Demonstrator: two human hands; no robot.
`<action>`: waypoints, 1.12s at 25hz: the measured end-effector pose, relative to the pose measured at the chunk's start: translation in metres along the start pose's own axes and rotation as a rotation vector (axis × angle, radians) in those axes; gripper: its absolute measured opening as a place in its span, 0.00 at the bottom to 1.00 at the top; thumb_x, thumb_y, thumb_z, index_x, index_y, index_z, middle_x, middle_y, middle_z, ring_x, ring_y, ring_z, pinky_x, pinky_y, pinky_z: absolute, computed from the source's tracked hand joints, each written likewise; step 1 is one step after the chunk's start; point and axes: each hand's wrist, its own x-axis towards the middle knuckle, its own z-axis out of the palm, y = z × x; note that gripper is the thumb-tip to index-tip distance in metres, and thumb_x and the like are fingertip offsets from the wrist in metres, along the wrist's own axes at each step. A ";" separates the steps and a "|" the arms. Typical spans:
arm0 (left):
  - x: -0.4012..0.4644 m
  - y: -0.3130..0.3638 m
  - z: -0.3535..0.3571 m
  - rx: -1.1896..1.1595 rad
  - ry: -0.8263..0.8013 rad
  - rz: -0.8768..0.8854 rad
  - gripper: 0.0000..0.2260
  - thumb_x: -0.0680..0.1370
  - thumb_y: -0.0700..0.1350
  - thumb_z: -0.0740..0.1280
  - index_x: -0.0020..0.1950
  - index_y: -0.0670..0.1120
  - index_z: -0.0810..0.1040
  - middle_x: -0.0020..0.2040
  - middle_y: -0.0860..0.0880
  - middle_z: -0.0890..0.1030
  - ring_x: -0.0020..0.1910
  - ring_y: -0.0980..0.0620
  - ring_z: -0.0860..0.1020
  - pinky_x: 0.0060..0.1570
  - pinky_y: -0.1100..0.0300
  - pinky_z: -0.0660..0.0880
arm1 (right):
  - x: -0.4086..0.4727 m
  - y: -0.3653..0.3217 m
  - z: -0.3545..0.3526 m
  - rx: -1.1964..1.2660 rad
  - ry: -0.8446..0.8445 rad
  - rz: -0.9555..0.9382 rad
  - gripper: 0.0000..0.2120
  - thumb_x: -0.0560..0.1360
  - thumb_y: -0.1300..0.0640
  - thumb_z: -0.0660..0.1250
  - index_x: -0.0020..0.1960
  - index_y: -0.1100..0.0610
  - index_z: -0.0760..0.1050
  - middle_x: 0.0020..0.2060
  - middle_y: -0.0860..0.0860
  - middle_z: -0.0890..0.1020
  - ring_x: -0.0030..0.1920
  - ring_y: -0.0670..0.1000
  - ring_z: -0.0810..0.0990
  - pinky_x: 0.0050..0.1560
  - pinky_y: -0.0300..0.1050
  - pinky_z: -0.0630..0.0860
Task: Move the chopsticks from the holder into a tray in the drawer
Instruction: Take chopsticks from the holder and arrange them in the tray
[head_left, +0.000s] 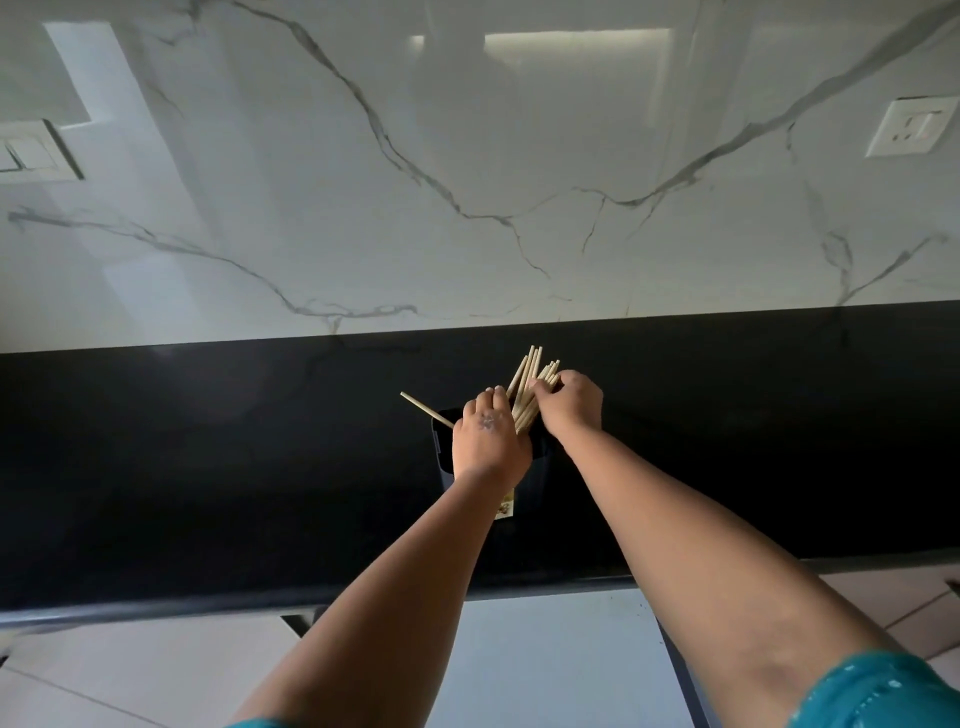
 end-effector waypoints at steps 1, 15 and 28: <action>-0.002 0.002 0.001 0.002 0.006 0.006 0.32 0.75 0.52 0.65 0.75 0.43 0.59 0.72 0.45 0.67 0.71 0.45 0.66 0.66 0.51 0.68 | 0.000 0.000 -0.004 -0.015 0.000 0.004 0.13 0.75 0.49 0.69 0.44 0.59 0.77 0.46 0.56 0.83 0.39 0.50 0.77 0.38 0.41 0.69; -0.001 0.039 -0.018 -0.492 -0.003 -0.113 0.13 0.81 0.45 0.59 0.65 0.44 0.69 0.60 0.42 0.77 0.60 0.41 0.74 0.52 0.49 0.72 | -0.034 -0.061 -0.055 -0.012 0.057 -0.189 0.08 0.73 0.53 0.73 0.41 0.58 0.81 0.37 0.53 0.84 0.34 0.49 0.81 0.26 0.34 0.66; -0.007 0.015 -0.122 -1.738 0.365 -0.532 0.04 0.82 0.43 0.62 0.48 0.48 0.74 0.50 0.51 0.84 0.51 0.53 0.82 0.57 0.54 0.76 | -0.100 -0.036 -0.046 0.105 -0.266 -0.459 0.26 0.77 0.64 0.63 0.74 0.55 0.64 0.71 0.52 0.70 0.72 0.51 0.67 0.67 0.38 0.63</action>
